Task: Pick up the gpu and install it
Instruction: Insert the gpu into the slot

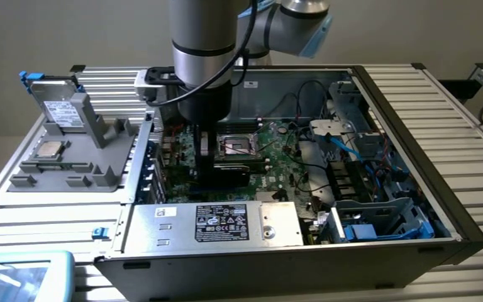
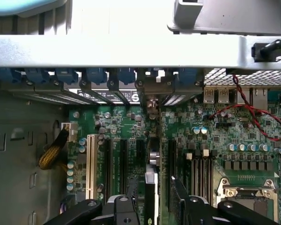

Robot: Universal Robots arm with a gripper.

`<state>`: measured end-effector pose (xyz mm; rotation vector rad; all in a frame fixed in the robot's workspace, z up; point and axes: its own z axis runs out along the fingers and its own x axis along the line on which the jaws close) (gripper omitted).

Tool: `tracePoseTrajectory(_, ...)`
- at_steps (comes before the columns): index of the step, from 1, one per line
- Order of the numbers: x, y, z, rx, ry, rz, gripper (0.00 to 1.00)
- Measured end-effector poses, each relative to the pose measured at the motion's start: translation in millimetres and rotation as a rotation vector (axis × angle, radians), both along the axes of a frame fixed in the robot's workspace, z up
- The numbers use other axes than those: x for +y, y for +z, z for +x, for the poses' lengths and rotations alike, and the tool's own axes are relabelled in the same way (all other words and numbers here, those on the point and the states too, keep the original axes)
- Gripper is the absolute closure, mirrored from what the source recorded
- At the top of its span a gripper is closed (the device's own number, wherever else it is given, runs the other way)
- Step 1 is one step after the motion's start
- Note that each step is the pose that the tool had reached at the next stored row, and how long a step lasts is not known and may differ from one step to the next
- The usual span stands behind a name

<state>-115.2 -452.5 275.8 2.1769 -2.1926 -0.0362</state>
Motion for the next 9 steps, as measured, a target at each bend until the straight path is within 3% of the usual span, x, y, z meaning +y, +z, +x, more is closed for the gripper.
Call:
tracePoseTrajectory(6,1.5,5.5,0.0,0.0,0.0,-0.0012,0.6)
tracePoseTrajectory(9,2.0,6.0,0.0,0.0,0.0,-0.0022,0.79)
